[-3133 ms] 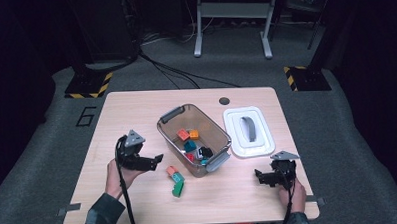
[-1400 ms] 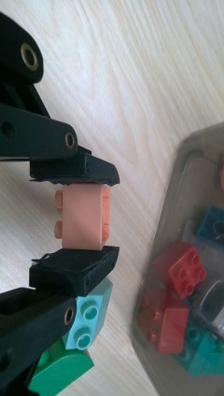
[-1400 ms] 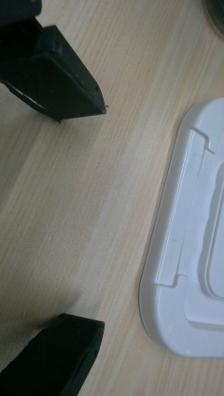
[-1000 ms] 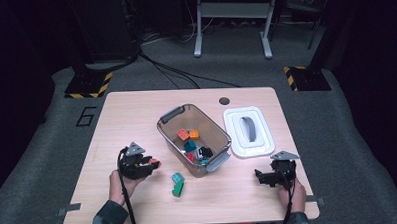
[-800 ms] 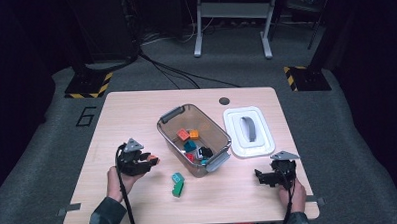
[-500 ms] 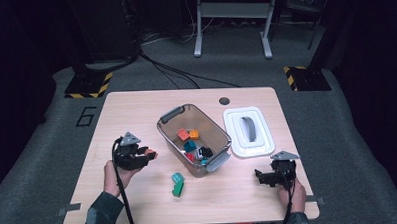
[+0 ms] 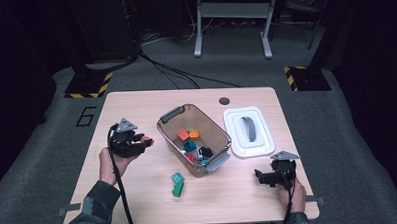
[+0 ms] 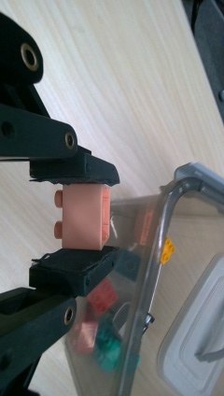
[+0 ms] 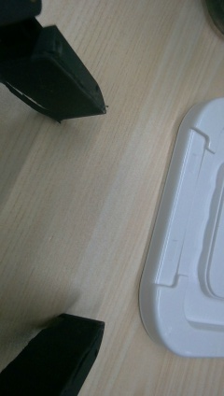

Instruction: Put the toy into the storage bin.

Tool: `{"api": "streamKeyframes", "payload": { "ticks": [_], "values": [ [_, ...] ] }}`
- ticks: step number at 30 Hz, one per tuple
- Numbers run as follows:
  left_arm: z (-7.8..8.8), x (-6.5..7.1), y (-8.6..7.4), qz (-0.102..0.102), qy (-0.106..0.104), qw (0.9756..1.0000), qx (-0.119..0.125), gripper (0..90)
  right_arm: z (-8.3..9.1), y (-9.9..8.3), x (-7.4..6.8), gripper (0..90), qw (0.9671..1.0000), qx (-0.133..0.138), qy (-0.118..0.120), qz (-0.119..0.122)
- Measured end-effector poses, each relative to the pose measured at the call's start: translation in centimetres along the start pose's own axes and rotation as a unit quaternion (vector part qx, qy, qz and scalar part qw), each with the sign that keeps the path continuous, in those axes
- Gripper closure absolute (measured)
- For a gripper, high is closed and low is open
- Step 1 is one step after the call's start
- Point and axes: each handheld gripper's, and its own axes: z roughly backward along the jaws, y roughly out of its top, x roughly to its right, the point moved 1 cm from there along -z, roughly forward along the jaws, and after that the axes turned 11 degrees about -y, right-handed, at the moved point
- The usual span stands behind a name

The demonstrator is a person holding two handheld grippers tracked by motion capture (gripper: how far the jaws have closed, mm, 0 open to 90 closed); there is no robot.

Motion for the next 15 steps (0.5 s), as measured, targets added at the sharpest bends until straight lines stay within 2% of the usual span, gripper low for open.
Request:
{"api": "streamKeyframes", "payload": {
  "ticks": [15],
  "values": [
    [0.7,-0.3,4.9,-0.031,0.025,0.9991,0.012,59.1,0.0,0.0,0.0,0.0,1.0,0.0,0.0,0.0]
  ]
}}
